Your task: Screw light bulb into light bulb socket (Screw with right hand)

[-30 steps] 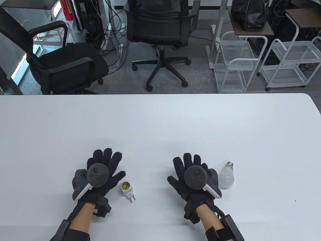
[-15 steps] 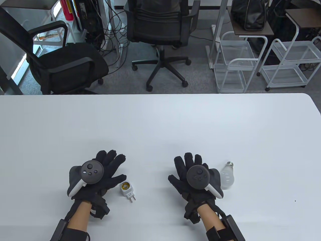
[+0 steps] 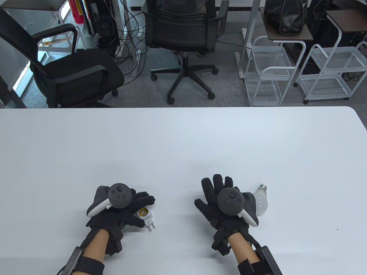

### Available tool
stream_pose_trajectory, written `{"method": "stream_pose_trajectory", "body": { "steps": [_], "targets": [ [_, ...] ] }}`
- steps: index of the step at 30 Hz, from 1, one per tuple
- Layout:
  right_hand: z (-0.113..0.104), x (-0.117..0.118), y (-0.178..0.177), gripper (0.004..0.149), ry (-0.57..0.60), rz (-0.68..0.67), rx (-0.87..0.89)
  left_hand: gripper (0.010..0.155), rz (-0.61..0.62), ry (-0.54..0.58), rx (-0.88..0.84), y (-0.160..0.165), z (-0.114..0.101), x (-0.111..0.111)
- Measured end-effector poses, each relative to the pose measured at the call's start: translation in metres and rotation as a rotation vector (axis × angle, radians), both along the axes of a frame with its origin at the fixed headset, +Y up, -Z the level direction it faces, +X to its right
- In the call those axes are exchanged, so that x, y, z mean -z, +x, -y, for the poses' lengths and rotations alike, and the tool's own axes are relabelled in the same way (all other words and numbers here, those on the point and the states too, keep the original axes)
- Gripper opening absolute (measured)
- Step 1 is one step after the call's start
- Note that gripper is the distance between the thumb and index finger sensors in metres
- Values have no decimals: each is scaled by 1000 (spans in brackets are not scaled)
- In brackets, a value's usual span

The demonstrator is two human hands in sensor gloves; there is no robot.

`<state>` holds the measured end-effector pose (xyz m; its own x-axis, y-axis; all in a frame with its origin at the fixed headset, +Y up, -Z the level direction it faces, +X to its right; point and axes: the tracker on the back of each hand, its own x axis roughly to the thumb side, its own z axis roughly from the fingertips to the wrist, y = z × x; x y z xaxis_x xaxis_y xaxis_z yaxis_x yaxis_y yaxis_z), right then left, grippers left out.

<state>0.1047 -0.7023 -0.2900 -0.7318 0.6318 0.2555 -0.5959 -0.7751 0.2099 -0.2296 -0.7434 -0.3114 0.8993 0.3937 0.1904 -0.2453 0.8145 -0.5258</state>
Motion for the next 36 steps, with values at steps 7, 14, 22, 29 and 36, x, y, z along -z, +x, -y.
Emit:
{"method": "stream_pose_trajectory", "body": {
  "steps": [7, 14, 22, 29, 36],
  "targets": [
    [3, 1, -2, 67, -7, -2, -8, 73, 7, 34, 50, 5, 2, -1],
    [5, 0, -2, 67, -21, 1, -6, 73, -3, 115, 37, 13, 0, -4],
    [4, 0, -1, 67, -18, 9, -7, 73, -134, 319, -240, 4, -33, -8],
    [4, 1, 2, 67, -12, 31, 2, 73, -294, 481, -447, -6, -51, -15],
    [3, 3, 11, 70, -51, 42, -8, 73, -370, 561, -493, -11, -56, -19]
  ]
}}
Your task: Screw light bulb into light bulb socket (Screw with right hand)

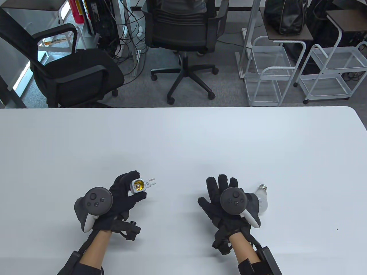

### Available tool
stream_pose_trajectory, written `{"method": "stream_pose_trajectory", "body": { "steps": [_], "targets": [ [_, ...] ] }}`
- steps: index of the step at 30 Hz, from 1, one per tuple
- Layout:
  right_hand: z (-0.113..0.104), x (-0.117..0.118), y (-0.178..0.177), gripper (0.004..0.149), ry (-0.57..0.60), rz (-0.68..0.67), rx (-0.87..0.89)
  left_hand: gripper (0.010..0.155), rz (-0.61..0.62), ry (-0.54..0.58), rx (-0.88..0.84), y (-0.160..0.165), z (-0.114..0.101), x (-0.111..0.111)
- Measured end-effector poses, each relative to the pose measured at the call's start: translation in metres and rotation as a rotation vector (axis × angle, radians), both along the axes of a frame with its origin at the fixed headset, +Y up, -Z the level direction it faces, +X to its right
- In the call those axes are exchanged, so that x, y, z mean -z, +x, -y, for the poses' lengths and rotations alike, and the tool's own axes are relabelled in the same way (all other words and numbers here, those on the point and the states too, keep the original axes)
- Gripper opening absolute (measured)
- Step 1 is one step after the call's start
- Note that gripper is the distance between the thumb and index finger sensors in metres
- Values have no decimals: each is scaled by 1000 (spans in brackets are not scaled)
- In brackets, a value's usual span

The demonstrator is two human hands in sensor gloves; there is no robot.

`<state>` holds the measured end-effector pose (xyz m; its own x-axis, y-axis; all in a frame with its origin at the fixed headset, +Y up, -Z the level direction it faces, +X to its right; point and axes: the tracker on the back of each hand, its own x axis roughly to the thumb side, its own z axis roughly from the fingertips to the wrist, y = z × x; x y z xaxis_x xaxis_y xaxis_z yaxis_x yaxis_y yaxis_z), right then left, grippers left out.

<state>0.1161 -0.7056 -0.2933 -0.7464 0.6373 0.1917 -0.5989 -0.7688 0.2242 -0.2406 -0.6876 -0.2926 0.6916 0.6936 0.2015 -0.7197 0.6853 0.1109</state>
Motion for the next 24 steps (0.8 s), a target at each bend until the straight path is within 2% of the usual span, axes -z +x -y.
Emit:
{"method": "stream_pose_trajectory", "body": {
  "steps": [4, 6, 10, 12, 17, 19, 24],
  "targets": [
    [-4, 0, 11, 72, 7, 74, -52, 73, 7, 14, 34, 1, 0, 0],
    [-6, 0, 20, 73, 11, 159, -48, 73, 10, 23, 45, 2, -1, -1],
    [-4, 2, 46, 75, -39, 270, -20, 73, 11, 34, 56, 2, -1, -1],
    [1, 2, 61, 75, -69, 360, -3, 73, 12, 32, 49, 2, -1, -1],
    [15, 0, 93, 79, -131, 686, -71, 73, 19, 34, 48, 3, -1, -1],
    [23, -1, 101, 79, -191, 719, -79, 73, 16, 37, 56, 3, -1, -1],
    [35, 2, 105, 74, -246, 763, -86, 73, 28, 25, 51, 3, 0, -1]
  ]
}}
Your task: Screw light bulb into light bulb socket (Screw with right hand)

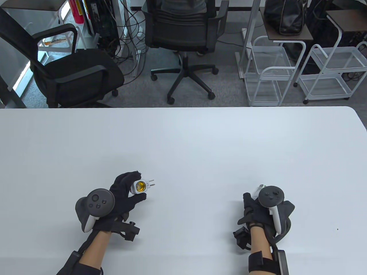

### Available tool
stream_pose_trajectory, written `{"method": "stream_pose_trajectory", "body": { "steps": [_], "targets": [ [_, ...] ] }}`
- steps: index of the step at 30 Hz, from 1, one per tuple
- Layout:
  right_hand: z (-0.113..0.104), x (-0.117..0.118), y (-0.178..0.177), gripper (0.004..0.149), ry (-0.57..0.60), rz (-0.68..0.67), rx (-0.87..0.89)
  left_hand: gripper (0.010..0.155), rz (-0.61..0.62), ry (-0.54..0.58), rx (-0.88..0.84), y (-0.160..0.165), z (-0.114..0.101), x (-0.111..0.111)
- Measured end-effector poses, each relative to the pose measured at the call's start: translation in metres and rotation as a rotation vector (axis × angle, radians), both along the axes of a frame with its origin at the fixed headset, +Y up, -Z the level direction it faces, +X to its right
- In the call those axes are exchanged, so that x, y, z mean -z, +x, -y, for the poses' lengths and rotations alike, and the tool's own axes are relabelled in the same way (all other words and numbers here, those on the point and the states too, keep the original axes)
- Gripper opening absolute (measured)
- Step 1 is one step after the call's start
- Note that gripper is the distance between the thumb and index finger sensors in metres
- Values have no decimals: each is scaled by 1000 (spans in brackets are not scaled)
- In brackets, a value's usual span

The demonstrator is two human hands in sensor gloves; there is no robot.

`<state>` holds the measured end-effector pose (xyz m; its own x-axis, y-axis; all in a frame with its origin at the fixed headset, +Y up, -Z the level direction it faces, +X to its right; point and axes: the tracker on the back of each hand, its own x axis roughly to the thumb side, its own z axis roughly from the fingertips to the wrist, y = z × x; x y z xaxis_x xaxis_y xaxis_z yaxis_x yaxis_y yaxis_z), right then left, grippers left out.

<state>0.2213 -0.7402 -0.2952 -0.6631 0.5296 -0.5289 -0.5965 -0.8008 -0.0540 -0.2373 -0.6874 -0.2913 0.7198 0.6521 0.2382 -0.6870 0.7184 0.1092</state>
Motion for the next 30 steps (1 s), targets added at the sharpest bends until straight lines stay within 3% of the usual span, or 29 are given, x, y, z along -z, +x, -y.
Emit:
{"method": "stream_pose_trajectory", "body": {
  "steps": [5, 12, 17, 24, 30],
  "targets": [
    [5, 3, -3, 67, -9, 24, -74, 73, 12, -1, 32, 0, -1, 0],
    [5, 3, -9, 69, 9, 29, -133, 73, 19, 17, 81, 2, -2, -2],
    [-4, 1, -5, 69, 80, 58, -157, 72, 6, 29, 121, 4, -3, -3],
    [-20, -1, -13, 68, 225, 46, -189, 72, 27, 27, 173, 9, -2, -4],
    [-34, -2, -30, 68, 487, -92, 10, 72, 55, 17, 185, 11, -3, -4]
  ]
}}
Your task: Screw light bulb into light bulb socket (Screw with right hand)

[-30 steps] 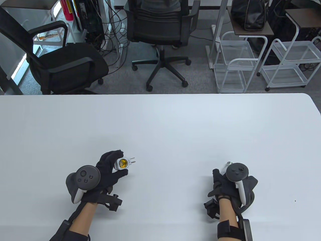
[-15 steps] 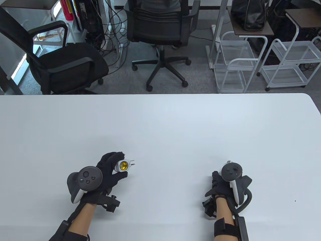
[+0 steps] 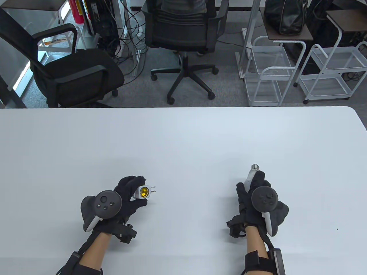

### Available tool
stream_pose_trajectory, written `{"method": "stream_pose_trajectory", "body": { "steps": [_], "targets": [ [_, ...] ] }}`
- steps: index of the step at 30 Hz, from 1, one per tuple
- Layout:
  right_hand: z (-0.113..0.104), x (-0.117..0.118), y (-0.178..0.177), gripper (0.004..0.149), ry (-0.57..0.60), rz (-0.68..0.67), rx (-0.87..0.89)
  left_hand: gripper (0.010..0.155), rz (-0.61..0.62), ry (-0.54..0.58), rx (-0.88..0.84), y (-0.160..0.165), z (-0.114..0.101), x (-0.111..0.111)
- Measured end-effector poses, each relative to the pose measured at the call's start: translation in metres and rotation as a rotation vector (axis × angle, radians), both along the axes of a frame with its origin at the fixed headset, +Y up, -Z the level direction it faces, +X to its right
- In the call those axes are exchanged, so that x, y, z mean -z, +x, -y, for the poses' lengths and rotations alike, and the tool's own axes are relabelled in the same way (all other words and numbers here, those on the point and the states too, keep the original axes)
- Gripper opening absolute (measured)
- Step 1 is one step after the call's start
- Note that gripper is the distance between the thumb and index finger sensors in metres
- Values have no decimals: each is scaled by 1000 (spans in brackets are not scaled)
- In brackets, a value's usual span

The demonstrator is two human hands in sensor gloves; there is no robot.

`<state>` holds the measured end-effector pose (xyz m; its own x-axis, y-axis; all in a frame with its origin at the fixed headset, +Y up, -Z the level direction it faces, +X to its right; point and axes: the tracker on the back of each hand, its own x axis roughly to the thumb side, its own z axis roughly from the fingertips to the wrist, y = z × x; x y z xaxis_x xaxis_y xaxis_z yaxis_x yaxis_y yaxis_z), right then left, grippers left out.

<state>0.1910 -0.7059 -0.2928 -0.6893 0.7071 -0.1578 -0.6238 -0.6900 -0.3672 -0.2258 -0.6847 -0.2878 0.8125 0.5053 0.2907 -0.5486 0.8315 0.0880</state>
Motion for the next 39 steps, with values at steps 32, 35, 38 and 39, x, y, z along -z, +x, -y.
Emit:
{"method": "stream_pose_trajectory", "body": {
  "steps": [32, 35, 38, 39],
  "targets": [
    [-27, -24, -118, 70, 51, -1066, 284, 73, 141, -31, 162, 31, 12, -4],
    [-24, -24, -122, 70, 24, -1076, 263, 73, 161, -21, 173, 34, 12, -6],
    [-21, -23, -124, 70, -7, -1088, 251, 72, 185, -12, 189, 38, 12, -7],
    [-20, -24, -125, 70, -20, -1092, 244, 73, 194, -7, 195, 39, 12, -8]
  ]
}}
